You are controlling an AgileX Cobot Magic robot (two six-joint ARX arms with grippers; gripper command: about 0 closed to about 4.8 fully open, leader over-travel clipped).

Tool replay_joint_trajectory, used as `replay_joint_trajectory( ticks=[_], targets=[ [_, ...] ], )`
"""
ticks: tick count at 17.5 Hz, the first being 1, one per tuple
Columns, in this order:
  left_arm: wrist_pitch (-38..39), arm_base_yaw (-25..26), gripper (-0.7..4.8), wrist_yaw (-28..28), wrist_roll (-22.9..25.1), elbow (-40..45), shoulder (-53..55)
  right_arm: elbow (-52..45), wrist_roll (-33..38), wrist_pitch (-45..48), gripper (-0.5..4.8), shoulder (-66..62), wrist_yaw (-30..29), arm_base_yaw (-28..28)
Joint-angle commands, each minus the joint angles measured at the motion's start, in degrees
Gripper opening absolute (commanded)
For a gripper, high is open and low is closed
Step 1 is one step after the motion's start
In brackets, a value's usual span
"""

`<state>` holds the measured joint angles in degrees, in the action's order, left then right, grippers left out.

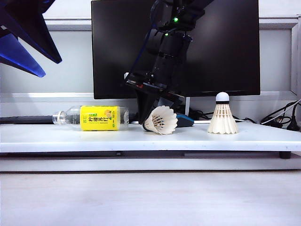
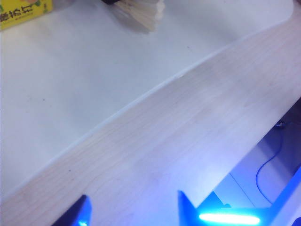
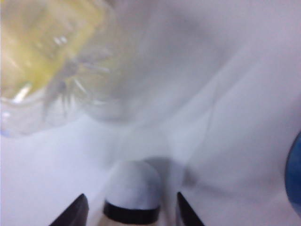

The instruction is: Stack the badminton balls on the table vertically.

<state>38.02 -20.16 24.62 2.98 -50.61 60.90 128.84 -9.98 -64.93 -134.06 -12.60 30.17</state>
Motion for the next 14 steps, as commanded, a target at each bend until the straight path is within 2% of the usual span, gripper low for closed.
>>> replay_joint_trajectory(
  ticks=[1, 10, 12, 14],
  targets=[
    [-0.35, -0.04, 2.47, 0.24, 0.20, -0.33, -0.11, 0.33, -0.63, -0.76, 2.42, -0.52, 1.11, 0.70],
    [-0.31, -0.04, 2.47, 0.24, 0.22, -0.33, -0.11, 0.33, -0.96, -0.50, 2.36, -1.03, 3.06, 1.55],
    [-0.31, -0.04, 2.47, 0.24, 0.22, -0.33, -0.11, 0.33, -0.96, -0.48, 1.69, -1.03, 4.11, 1.55],
    [-0.28, -0.04, 2.47, 0.24, 0.22, -0.33, -0.11, 0.33, -0.98, -0.33, 1.66, -1.03, 4.11, 1.55]
  ],
)
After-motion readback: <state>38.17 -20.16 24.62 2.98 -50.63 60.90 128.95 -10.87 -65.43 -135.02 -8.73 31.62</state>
